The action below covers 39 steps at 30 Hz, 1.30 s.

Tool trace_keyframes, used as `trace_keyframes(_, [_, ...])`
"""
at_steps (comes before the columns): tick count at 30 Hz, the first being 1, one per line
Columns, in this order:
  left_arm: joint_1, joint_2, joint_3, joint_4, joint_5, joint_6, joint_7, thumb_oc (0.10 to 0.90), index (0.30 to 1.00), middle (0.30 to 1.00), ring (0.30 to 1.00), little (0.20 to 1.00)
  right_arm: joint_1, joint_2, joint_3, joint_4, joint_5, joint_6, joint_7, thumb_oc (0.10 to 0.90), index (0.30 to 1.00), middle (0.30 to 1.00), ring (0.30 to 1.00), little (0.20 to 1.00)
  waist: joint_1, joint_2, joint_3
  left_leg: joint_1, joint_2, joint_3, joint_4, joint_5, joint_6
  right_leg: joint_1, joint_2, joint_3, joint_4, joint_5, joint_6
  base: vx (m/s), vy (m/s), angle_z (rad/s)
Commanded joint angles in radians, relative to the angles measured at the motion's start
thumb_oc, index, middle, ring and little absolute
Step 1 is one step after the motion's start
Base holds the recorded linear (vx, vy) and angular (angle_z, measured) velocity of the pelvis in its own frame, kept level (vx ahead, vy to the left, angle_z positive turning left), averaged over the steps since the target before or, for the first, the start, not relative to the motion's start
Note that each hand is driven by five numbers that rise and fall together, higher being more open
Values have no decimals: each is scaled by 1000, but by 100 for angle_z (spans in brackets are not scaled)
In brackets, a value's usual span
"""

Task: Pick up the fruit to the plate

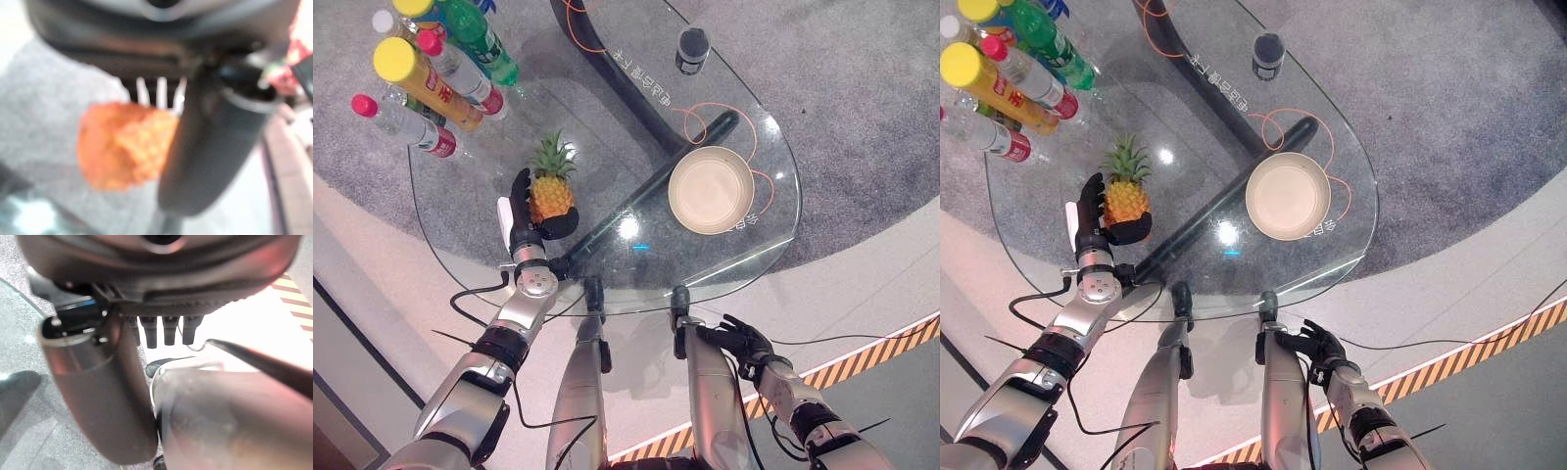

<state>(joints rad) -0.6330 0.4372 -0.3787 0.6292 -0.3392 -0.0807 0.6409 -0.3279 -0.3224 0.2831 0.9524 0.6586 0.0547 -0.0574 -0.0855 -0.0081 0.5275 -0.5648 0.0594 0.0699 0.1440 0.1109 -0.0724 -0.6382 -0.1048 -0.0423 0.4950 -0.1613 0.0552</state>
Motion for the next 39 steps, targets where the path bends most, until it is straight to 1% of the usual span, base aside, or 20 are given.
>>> trace_keyframes(1, [-44,-4,34,0,16,5,41,800,900,900,900,900,110,-27,83,28,-12,81,-56,800,900,900,900,900,5,-41,-8,-29,-49,23,189,-101,37,53,-1,-22,-262,249,3,0,0,0])
trace_keyframes(2, [-40,-13,30,11,19,26,51,800,900,900,900,900,106,-24,82,28,-14,84,-60,800,900,900,900,900,7,-41,-8,-30,-51,22,191,-102,37,53,-1,-24,-261,249,4,0,0,0])
trace_keyframes(4, [-36,-17,29,17,20,36,54,800,900,900,900,900,106,-23,83,29,-15,83,-62,800,900,900,900,900,8,-40,-8,-30,-51,21,191,-102,38,54,-2,-25,-261,248,4,0,0,0])
trace_keyframes(5, [-26,-28,24,34,20,63,57,800,900,900,900,900,101,-20,86,33,-13,84,-67,800,900,900,900,900,10,-40,-8,-27,-52,20,191,-102,37,60,-2,-27,-263,247,4,0,0,0])
trace_keyframes(8, [-13,-42,23,58,6,86,67,800,900,900,900,900,95,-16,86,39,-13,87,-70,800,900,900,900,900,14,-38,-8,-22,-54,17,188,-100,37,66,-2,-30,-266,247,4,0,0,0])
trace_keyframes(13, [5,-60,27,79,-12,105,80,800,900,900,900,900,93,-13,87,48,-10,86,-70,800,900,900,900,900,19,-35,-8,-15,-56,13,185,-100,37,76,-5,-36,-269,246,5,0,0,0])
trace_keyframes(17, [30,-72,26,99,-6,157,86,800,900,900,900,900,88,-11,91,45,-9,99,-78,800,900,900,900,900,25,-33,-8,-5,-59,6,184,-100,36,90,-3,-42,-269,242,3,0,0,0])
trace_keyframes(24, [52,-83,22,101,-17,150,81,800,900,900,900,900,76,-13,94,49,-8,111,-84,800,900,900,900,900,30,-30,-8,-4,-61,1,183,-97,36,95,-1,-46,-269,239,1,0,0,0])
trace_keyframes(30, [59,-72,15,83,-5,137,81,800,900,900,900,900,86,-20,97,32,-7,117,-83,800,900,900,900,900,29,-30,-8,-12,-61,-1,180,-93,36,88,1,-43,-271,241,1,0,0,0])
trace_keyframes(31, [57,-68,12,78,8,133,77,709,822,822,822,809,88,-19,98,31,-8,116,-82,800,900,900,900,900,29,-30,-8,-15,-62,-1,180,-92,37,84,1,-43,-270,242,2,0,0,0])
trace_keyframes(32, [53,-65,8,72,16,135,76,580,712,712,712,680,86,-19,99,32,-8,115,-82,800,900,900,900,900,28,-29,-8,-15,-63,-1,177,-91,37,83,2,-42,-271,243,2,0,0,0])
trace_keyframes(33, [52,-64,7,72,22,136,74,547,684,684,684,647,86,-19,99,32,-8,114,-82,800,900,900,900,900,28,-29,-8,-15,-63,-1,177,-91,37,82,2,-42,-271,243,2,0,0,0])
trace_keyframes(34, [46,-56,-1,67,54,141,74,751,858,858,858,851,85,-19,99,32,-7,115,-82,800,900,900,900,900,27,-28,-8,-16,-62,0,175,-90,37,80,2,-41,-272,244,2,0,0,0])
trace_keyframes(35, [44,-53,-3,65,62,142,77,800,900,900,900,900,84,-20,100,32,-7,115,-82,800,900,900,900,900,27,-28,-8,-17,-62,1,174,-90,37,79,2,-41,-272,244,2,0,0,0])
trace_keyframes(37, [36,-41,-12,58,106,142,90,800,900,900,900,900,81,-21,100,34,-5,115,-82,800,900,900,900,900,27,-28,-8,-18,-63,2,173,-89,38,78,3,-39,-273,245,2,0,0,0])
trace_keyframes(39, [16,-9,-22,44,143,142,92,800,900,900,900,900,84,-29,98,44,-10,107,-66,800,900,900,900,900,27,-28,-8,-17,-64,3,173,-89,37,80,2,-38,-275,245,3,0,0,0])
